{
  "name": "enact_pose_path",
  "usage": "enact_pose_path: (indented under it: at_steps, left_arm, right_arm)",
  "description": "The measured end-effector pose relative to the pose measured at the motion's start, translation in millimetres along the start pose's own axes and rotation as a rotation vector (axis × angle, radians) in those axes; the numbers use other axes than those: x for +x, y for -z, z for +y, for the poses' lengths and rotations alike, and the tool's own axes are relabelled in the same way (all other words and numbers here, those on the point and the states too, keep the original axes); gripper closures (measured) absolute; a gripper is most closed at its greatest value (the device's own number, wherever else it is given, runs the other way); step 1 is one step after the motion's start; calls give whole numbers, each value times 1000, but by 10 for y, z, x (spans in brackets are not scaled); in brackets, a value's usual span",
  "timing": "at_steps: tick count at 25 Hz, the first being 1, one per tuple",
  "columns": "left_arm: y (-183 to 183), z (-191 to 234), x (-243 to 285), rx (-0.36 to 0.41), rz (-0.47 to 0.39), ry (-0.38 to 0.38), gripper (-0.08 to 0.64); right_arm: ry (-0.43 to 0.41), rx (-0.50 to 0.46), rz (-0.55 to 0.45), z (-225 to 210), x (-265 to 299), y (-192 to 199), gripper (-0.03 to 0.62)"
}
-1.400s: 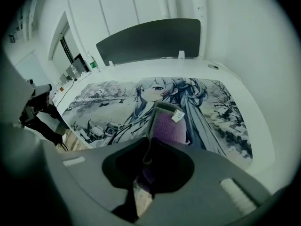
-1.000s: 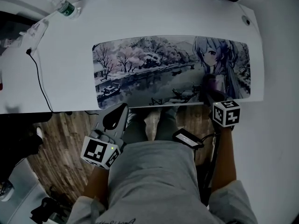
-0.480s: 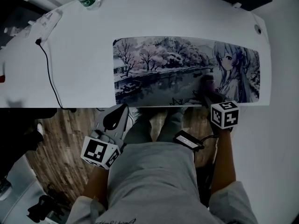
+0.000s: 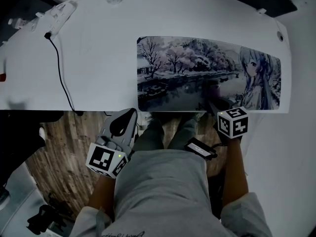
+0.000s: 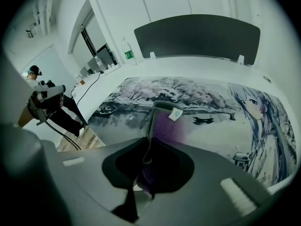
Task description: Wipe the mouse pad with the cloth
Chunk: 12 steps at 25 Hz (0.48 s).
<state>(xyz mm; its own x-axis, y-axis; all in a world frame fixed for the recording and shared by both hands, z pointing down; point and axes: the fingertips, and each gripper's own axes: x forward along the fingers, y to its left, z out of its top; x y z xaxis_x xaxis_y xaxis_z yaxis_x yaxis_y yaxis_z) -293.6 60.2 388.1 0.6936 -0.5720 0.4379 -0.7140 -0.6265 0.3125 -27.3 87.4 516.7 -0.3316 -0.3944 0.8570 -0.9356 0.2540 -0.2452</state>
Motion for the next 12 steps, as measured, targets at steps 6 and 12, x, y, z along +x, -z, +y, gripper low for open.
enact_pose_path:
  at_steps: [6,12]
  left_arm:
    - [32,304,-283,-14,-16,-52,541]
    - [95,495,-485,-40,-38,-88,541]
  right_arm:
    - [-49,-53,23,445,219,-122,551]
    - [-109,-123,53,872,404,-225,550]
